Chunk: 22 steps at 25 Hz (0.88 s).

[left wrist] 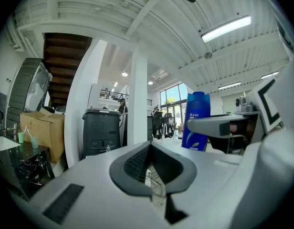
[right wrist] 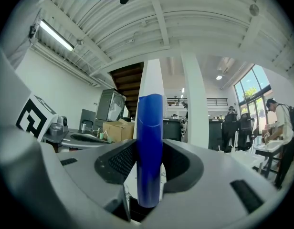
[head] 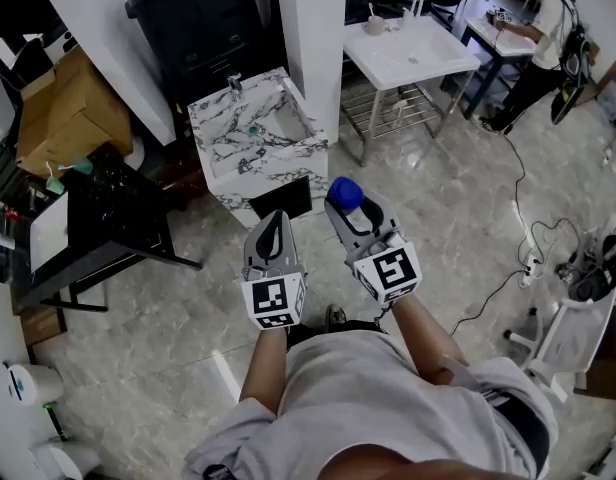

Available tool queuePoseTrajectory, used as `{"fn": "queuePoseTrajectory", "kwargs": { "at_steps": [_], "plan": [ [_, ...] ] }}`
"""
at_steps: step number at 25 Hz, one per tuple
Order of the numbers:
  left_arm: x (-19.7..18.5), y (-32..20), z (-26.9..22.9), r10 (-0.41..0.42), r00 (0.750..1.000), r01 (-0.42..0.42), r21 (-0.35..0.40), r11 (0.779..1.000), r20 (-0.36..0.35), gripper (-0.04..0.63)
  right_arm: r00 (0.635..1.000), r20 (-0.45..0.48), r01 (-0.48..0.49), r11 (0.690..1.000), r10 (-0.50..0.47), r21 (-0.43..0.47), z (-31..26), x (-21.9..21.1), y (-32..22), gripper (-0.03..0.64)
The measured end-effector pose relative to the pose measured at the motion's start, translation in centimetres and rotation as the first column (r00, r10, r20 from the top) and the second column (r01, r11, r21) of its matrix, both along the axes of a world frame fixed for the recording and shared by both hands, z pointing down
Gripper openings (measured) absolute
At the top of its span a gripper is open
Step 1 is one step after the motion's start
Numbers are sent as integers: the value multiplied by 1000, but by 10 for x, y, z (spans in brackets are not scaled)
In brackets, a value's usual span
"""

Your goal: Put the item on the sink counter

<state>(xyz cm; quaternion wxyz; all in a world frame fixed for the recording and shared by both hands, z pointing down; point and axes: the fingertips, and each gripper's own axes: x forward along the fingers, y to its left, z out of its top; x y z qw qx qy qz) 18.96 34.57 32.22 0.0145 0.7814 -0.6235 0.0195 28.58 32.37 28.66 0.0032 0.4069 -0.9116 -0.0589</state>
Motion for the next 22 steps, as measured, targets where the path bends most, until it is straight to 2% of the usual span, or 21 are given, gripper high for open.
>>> {"fn": "queuePoseTrajectory", "kwargs": {
  "at_steps": [3, 9, 22],
  "plan": [
    [10, 2, 14, -13, 1000, 14, -23, 1000, 25, 9, 1000, 16, -3, 1000, 3, -8, 10, 15, -8, 155],
    [5, -3, 28, -44, 998, 47, -61, 997, 51, 9, 999, 51, 7, 999, -5, -45, 24, 22, -19, 155],
    [8, -63, 47, -7, 1000, 9, -93, 996, 21, 9, 1000, 15, -13, 996, 14, -89, 44, 20, -70, 155]
  ]
}}
